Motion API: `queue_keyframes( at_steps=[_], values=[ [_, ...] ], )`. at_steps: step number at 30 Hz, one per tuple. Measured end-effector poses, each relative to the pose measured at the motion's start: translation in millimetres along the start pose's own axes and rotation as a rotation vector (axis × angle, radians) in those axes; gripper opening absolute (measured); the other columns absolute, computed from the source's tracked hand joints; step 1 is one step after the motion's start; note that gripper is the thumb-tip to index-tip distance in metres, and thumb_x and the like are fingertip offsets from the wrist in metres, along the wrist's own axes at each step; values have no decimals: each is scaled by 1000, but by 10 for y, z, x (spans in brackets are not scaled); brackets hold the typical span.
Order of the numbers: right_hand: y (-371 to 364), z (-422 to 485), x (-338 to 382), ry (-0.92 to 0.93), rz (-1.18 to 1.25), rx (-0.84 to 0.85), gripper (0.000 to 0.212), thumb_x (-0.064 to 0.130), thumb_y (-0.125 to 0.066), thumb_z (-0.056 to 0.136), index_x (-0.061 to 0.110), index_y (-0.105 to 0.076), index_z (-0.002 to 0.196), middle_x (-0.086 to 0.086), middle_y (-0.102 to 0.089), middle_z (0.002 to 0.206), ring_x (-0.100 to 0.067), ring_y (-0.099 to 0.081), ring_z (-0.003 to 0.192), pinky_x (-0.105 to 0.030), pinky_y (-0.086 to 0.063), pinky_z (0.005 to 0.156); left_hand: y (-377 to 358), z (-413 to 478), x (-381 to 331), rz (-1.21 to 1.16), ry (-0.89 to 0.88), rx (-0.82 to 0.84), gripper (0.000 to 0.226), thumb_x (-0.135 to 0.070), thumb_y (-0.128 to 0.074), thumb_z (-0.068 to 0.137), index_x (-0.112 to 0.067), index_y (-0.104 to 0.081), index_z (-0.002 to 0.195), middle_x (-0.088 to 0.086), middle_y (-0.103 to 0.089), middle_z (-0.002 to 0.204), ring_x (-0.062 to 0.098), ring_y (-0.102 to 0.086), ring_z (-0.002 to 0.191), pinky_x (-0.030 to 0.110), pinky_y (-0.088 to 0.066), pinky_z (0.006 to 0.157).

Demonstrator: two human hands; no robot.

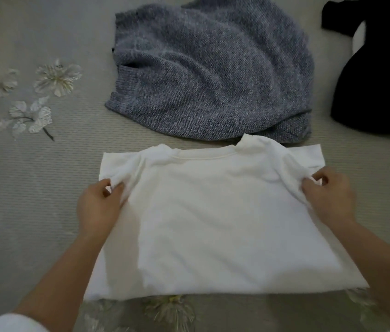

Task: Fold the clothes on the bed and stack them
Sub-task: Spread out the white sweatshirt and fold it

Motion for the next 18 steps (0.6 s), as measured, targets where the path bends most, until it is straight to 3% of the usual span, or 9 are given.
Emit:
queue_keyframes(
  at_steps=[3, 6, 9, 11, 12, 14, 16, 18],
  values=[
    [215, 88, 20, -51, 132, -163, 20, 31, -59, 68, 12, -60, 76, -6, -57, 70, -24, -51, 69, -30, -34, 65, 153, -2, 20, -93, 76, -127, 18, -29, -64, 86, -14, -73, 88, 8, -61, 62, 22, -52, 57, 33, -35, 56],
    [316, 220, 7, -45, 198, -231, 10, 19, -64, 71, 11, -61, 76, -4, -56, 67, -21, -50, 67, -28, -33, 64, 199, 113, 67, -209, 191, -171, 26, -27, -66, 83, -10, -73, 102, 7, -64, 74, 23, -56, 71, 31, -41, 69],
    [273, 321, -6, -62, 265, -248, 11, 13, -59, 74, 5, -62, 81, -4, -53, 65, -20, -50, 66, -30, -38, 64, 169, 208, 64, -368, 287, -174, 15, -23, -65, 79, -11, -73, 85, 3, -58, 57, 16, -52, 52, 37, -45, 65],
    [215, 360, -25, -81, 314, -202, 9, 12, -57, 79, 7, -60, 86, -8, -59, 69, -22, -54, 65, -37, -47, 68, 132, 242, 31, -444, 317, -154, 8, -18, -62, 80, -15, -68, 82, 3, -62, 61, 9, -53, 41, 33, -51, 59],
    [181, 366, -34, -94, 335, -155, 9, 12, -57, 81, 10, -59, 89, -11, -63, 75, -24, -57, 68, -40, -50, 72, 99, 256, 26, -469, 315, -134, 14, -16, -59, 83, -16, -67, 95, 7, -67, 75, 10, -60, 49, 33, -54, 62],
    [127, 320, -68, -53, 283, -71, 14, 12, -57, 85, 11, -60, 98, -15, -67, 92, -24, -59, 80, -40, -49, 80, 30, 241, 35, -315, 249, -89, 37, -17, -56, 89, -15, -55, 126, 16, -66, 111, 27, -66, 90, 40, -52, 88],
    [65, 182, -76, 184, 117, -40, 25, 16, -54, 89, 6, -60, 111, -17, -64, 111, -26, -58, 98, -38, -42, 91, -51, 101, -22, -28, -11, -64, 49, -18, -53, 93, -7, -43, 139, 21, -51, 135, 37, -48, 123, 43, -33, 108],
    [-53, -37, -56, 483, -90, 32, 43, 21, -51, 88, 3, -55, 127, -19, -54, 134, -32, -50, 124, -45, -34, 104, -195, -156, -109, 162, -336, 29, 53, -25, -43, 94, -4, -39, 142, 24, -36, 147, 39, -31, 136, 44, -21, 113]
  ],
)
Point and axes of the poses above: each hand's wrist, its own z-axis towards the middle knuckle, its own y-axis out of the back of the hand, x = y × z, the point moved 1 cm from there along z, towards the middle knuckle
